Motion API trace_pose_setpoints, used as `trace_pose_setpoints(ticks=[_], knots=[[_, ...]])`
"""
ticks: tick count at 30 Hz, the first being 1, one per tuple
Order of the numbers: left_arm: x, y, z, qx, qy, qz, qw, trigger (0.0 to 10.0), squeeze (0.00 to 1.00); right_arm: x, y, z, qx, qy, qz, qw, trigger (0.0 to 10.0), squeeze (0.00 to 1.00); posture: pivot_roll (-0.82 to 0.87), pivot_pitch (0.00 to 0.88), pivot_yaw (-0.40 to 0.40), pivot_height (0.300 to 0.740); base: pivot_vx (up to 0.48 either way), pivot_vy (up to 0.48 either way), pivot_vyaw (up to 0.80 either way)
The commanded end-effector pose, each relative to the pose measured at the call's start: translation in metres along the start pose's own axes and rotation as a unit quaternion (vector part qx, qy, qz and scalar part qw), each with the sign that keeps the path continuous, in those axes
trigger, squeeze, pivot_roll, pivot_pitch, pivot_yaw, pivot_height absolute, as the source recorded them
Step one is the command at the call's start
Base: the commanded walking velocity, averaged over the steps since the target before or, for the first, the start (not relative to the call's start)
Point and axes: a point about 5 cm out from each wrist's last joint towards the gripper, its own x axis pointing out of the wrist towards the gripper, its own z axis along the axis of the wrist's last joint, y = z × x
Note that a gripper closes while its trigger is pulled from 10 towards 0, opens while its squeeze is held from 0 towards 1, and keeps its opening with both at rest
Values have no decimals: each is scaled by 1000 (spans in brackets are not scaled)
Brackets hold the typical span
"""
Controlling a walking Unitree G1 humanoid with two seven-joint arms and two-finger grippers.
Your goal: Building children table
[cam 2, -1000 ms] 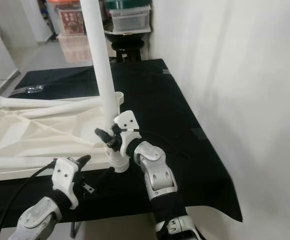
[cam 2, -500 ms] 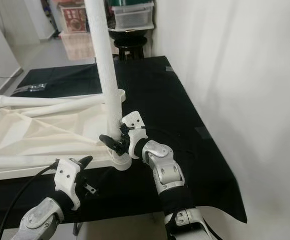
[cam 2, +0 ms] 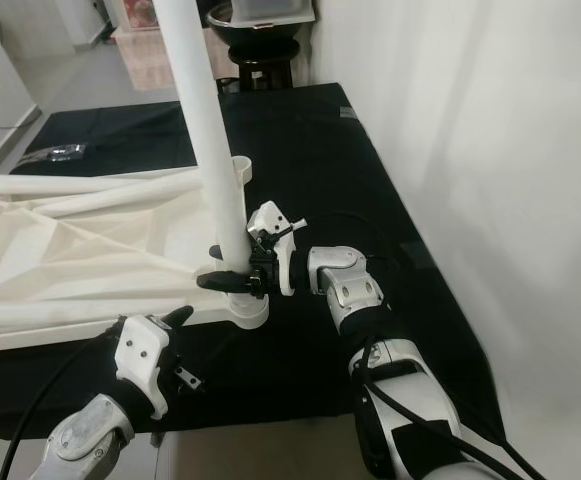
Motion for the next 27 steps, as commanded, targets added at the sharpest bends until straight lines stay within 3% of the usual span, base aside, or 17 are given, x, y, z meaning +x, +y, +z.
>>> trace_pose_setpoints(ticks=[1,7,10,11,13,14,16,17,20,21,23,27], knots=[[-3,-2,2,22,-2,-4,1000,10000,0,2,-3,1,10,0,-9,1000,0,0,37,3,28,740,0,0,0],[-1,-9,5,28,-15,-5,999,10000,0,-16,-13,-16,20,10,-61,998,0,0,16,0,30,740,0,0,0],[-1,-9,5,22,-17,-3,1000,10000,0,-21,-13,-22,25,6,-87,996,0,0,5,0,28,740,0,0,0],[-1,-9,4,17,-18,-2,1000,10000,0,-24,-10,-34,34,19,-116,992,0,0,-4,0,21,740,0,0,0],[-1,-9,4,17,-18,-2,1000,10000,0,-24,-10,-34,34,19,-116,992,0,0,-4,0,21,740,0,0,0],[-1,-9,3,16,-17,-3,1000,10000,0,-22,-9,-43,16,31,-228,973,0,0,-13,0,25,740,0,0,0],[-1,-9,3,16,-17,-3,1000,10000,0,-22,-9,-43,16,31,-228,973,0,0,-13,0,25,740,0,0,0],[0,-8,1,12,-17,-2,1000,10000,0,-19,5,-56,38,39,-323,945,0,0,-34,0,38,740,0,0,0],[2,-5,-3,4,-16,-1,1000,10000,0,-17,16,-53,4,34,-350,936,0,0,-56,0,58,740,0,0,0],[4,-3,-6,0,-13,0,1000,10000,0,-17,15,-53,10,28,-372,928,0,0,-61,0,61,740,0,0,0],[6,-1,-9,-3,-12,-3,1000,10000,0,-13,6,-55,20,29,-373,927,0,0,-36,0,50,740,0,0,0],[7,-1,-9,-3,-12,-3,1000,10000,0,-11,4,-57,28,30,-378,925,0,0,-38,0,53,740,0,0,0]])
